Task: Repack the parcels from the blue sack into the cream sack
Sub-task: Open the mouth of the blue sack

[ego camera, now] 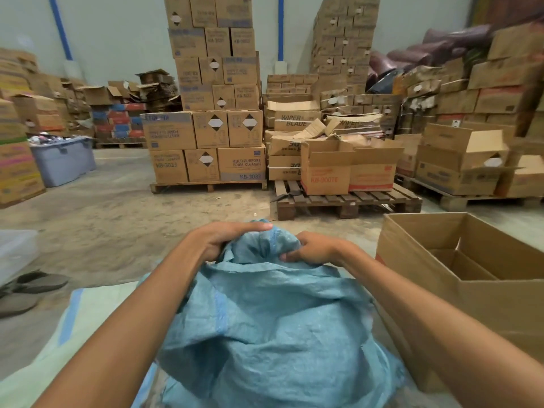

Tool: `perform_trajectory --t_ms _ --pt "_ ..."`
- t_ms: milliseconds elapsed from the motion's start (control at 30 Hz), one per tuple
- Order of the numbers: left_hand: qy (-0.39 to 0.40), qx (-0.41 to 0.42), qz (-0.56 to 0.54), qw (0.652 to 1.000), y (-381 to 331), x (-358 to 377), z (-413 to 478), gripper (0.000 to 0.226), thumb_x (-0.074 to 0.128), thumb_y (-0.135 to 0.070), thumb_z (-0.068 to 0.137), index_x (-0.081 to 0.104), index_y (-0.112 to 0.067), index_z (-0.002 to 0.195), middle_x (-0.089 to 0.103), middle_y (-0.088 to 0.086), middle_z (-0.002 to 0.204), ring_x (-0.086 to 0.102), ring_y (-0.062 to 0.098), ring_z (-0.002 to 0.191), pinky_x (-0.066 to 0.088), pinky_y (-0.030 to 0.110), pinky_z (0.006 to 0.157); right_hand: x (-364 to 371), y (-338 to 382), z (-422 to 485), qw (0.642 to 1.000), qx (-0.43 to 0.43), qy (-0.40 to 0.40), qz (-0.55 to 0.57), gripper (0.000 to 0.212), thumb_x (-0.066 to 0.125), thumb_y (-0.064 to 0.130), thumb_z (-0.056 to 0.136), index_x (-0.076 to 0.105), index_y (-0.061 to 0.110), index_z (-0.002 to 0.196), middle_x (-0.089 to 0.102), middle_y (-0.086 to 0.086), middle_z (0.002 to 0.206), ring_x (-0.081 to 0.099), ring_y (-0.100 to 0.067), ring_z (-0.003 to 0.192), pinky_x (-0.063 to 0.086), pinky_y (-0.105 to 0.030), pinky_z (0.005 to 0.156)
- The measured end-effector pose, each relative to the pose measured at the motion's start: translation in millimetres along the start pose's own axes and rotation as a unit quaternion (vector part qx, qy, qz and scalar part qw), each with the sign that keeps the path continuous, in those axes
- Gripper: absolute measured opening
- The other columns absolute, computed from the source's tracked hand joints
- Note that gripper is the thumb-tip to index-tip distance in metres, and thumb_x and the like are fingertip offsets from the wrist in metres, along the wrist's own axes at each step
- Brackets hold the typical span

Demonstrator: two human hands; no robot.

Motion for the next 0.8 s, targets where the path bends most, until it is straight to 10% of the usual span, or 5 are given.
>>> perform_trajectory --t_ms 133,367,467,600,800 --pt "-0.049 0.034 0.409 0.910 -15.0 -4.0 -1.0 0.051 0.078 -0.030 0.079 0.060 -0.019 0.125 0.066 0.003 0.121 0.064 0.023 0.107 0.052 0.032 0.091 -38.1 -31.1 -2.8 0.974 0.113 -0.065 0.185 0.024 0.071 0.017 0.082 0.075 0.006 0.103 0.075 -0.013 0.100 0.073 -0.029 0.093 0.060 -0.042 0.087" --pt "-0.256 -0.111 0.657 0.700 42.3 -52.2 -9.4 0.054 0.049 -0.042 0.094 0.040 -0.019 0.141 0.042 0.017 0.147 0.035 0.035 0.136 0.022 0.055 0.112 -82.5 -93.3 -21.9 0.888 0.200 -0.212 0.356 0.023 0.055 0.004 0.089 0.069 -0.001 0.107 0.069 -0.019 0.095 0.065 -0.032 0.080 0.055 -0.038 0.072" --pt "-0.203 -0.190 0.591 0.757 84.5 -63.7 -19.7 0.039 0.055 -0.031 0.092 0.060 -0.011 0.126 0.056 0.008 0.136 0.055 0.028 0.118 0.039 0.050 0.099 -72.3 -107.9 -27.9 0.884 0.238 -0.196 0.353 0.032 0.054 0.013 0.089 0.068 0.001 0.116 0.071 -0.022 0.104 0.067 -0.036 0.094 0.056 -0.043 0.082" --pt "0.025 -0.205 0.168 0.964 128.1 -11.2 -15.2 0.057 0.073 -0.051 0.083 0.067 -0.002 0.112 0.064 0.012 0.126 0.064 0.024 0.107 0.052 0.036 0.090 -50.6 -84.1 -30.3 0.910 0.250 -0.101 0.316 0.032 0.054 0.013 0.092 0.066 0.004 0.120 0.070 -0.021 0.117 0.067 -0.037 0.106 0.055 -0.048 0.092" --pt "0.138 -0.055 -0.145 0.978 87.2 61.9 5.8 0.041 0.074 -0.020 0.076 0.061 -0.011 0.114 0.070 0.006 0.095 0.067 0.018 0.079 0.057 0.029 0.073 -35.8 -42.2 -11.0 0.921 0.224 -0.144 0.284 0.030 0.057 0.003 0.092 0.063 -0.006 0.120 0.067 -0.019 0.117 0.067 -0.034 0.099 0.055 -0.047 0.093"
Point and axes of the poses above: each hand's wrist, its own z-axis towards the middle knuckle, its own x-axis out of the palm, y = z × x, the point moved 8 cm from there along z, towards the middle knuckle
